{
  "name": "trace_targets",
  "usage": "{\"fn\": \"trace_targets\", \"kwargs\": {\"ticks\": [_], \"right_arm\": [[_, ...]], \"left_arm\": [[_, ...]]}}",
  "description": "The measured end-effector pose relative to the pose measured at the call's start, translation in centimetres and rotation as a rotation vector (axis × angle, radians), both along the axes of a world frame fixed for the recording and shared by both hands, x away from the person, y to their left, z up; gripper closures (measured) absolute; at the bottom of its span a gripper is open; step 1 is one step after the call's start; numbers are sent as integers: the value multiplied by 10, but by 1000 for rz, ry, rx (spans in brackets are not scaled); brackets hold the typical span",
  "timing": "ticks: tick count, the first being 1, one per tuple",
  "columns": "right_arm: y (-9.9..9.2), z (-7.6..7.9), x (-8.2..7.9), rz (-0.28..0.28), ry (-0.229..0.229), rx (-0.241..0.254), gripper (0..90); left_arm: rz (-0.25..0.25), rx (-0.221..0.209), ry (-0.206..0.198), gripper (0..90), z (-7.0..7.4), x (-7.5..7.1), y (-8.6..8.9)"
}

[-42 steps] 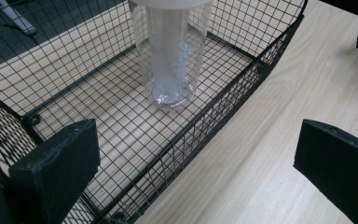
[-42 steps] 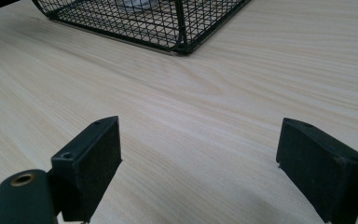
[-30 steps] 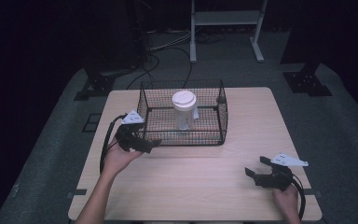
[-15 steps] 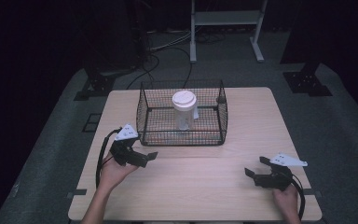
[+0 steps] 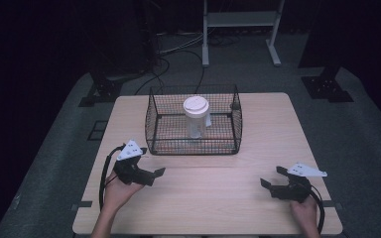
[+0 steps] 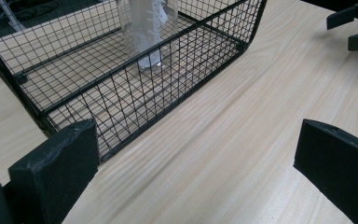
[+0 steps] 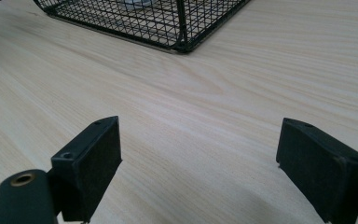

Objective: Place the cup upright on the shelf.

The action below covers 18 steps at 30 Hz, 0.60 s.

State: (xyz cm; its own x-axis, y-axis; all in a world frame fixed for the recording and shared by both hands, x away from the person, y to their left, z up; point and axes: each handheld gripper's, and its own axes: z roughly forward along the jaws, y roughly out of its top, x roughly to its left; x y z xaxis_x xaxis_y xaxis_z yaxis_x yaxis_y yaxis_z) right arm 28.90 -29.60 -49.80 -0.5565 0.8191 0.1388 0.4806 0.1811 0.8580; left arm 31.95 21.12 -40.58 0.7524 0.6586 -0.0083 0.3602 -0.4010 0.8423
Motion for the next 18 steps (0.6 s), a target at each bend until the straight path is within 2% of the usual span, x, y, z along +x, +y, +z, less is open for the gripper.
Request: {"fn": "trace_targets", "kwargs": {"ticks": [11,18], "right_arm": [[0,0,0,1,-1,-2,129],[0,0,0,2,-3,-4,129]], "left_arm": [[18,-29,-20,0,-20,-15,11],[32,-94,-51,0,-31,-27,21]]}}
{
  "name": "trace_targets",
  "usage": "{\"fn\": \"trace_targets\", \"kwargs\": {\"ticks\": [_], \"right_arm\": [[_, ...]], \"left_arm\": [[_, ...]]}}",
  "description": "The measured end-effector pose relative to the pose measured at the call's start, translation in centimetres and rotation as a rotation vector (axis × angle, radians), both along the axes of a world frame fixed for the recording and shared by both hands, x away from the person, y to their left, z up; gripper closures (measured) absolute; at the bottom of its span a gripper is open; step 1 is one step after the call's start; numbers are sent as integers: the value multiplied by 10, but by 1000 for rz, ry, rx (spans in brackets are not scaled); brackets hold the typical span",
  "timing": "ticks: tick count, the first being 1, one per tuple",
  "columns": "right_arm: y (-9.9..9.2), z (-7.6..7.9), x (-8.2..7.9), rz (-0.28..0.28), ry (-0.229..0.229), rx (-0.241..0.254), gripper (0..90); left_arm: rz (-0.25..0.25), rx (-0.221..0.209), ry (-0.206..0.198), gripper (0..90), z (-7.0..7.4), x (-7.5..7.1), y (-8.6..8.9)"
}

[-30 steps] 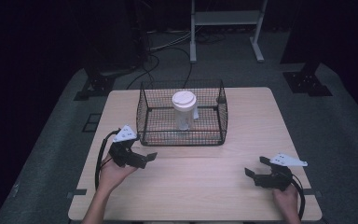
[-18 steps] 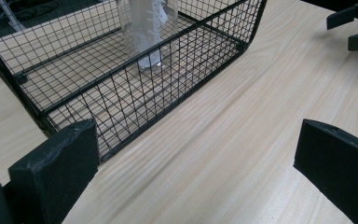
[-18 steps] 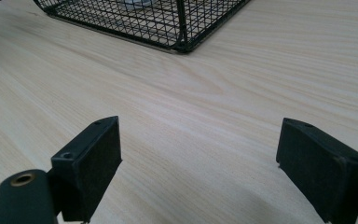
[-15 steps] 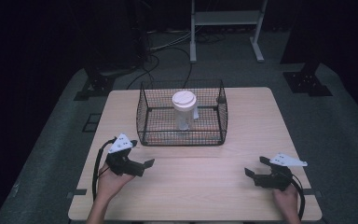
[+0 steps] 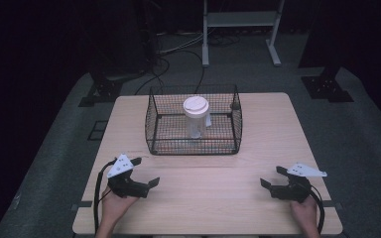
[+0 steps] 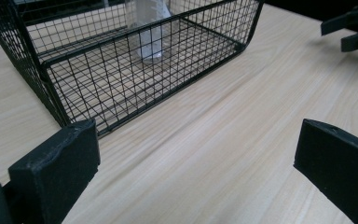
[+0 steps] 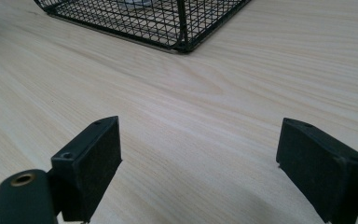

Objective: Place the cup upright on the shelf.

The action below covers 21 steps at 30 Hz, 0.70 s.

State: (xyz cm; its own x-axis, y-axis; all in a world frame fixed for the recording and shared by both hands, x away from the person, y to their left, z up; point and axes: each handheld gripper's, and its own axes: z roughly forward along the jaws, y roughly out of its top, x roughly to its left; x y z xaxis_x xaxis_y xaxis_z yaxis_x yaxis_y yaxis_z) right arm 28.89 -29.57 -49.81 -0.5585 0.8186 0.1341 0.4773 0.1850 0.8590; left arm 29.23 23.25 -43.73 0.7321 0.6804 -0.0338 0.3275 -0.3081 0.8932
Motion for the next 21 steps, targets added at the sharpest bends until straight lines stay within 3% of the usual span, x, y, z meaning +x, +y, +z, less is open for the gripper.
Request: {"fn": "trace_targets", "kwargs": {"ticks": [3,13,18,21], "right_arm": [[0,0,0,1,0,-1,129],[0,0,0,5,-3,-2,129],[0,0,0,4,-3,2,129],[-1,0,0,3,-3,5,129]], "left_arm": [[-3,-10,6,0,-6,-4,2],[6,18,15,0,-26,-17,3],[13,-55,13,0,-26,-17,8],[26,-50,-7,0,-26,-17,10]]}}
